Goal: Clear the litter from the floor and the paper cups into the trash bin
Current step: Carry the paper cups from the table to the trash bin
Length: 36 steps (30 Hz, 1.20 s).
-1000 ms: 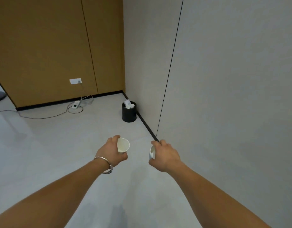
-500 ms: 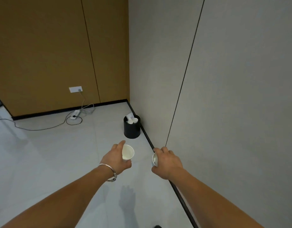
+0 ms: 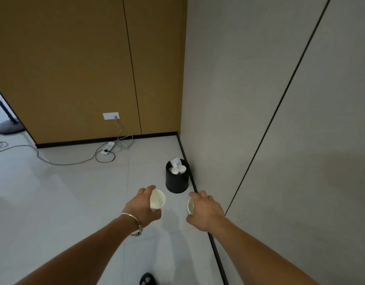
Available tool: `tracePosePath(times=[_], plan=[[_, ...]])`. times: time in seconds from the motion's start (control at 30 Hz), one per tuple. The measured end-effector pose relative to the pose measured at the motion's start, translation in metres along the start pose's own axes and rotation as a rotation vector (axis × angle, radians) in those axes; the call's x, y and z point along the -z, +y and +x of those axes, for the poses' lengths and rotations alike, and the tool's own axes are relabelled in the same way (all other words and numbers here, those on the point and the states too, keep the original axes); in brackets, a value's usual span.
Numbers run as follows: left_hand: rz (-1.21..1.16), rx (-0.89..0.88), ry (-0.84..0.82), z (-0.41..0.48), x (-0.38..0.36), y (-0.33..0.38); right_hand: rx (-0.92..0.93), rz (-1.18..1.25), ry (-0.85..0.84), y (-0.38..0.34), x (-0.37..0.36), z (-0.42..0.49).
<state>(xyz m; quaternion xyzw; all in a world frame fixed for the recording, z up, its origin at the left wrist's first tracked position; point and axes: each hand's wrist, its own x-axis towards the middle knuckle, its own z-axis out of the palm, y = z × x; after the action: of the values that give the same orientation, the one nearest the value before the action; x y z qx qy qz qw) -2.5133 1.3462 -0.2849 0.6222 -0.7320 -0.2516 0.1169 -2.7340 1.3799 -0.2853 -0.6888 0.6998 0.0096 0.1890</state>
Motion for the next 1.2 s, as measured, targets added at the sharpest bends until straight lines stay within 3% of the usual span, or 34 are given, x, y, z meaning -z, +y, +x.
tracePosePath(times=[0.43, 0.63, 0.93, 1.2], plan=[[-0.068, 0.02, -0.069, 0.305, -0.016, 0.001, -0.061, 0.026, -0.063, 0.049, 0.042, 0.29], [-0.149, 0.094, -0.058, 0.429, -0.047, -0.014, -0.059, 0.077, -0.062, 0.079, 0.029, 0.423], [-0.249, 0.228, -0.19, 0.599, -0.166, -0.065, -0.085, 0.081, -0.195, 0.147, -0.053, 0.631], [-0.279, 0.227, -0.215, 0.709, -0.328, -0.167, -0.109, 0.054, -0.15, 0.175, -0.201, 0.764]])
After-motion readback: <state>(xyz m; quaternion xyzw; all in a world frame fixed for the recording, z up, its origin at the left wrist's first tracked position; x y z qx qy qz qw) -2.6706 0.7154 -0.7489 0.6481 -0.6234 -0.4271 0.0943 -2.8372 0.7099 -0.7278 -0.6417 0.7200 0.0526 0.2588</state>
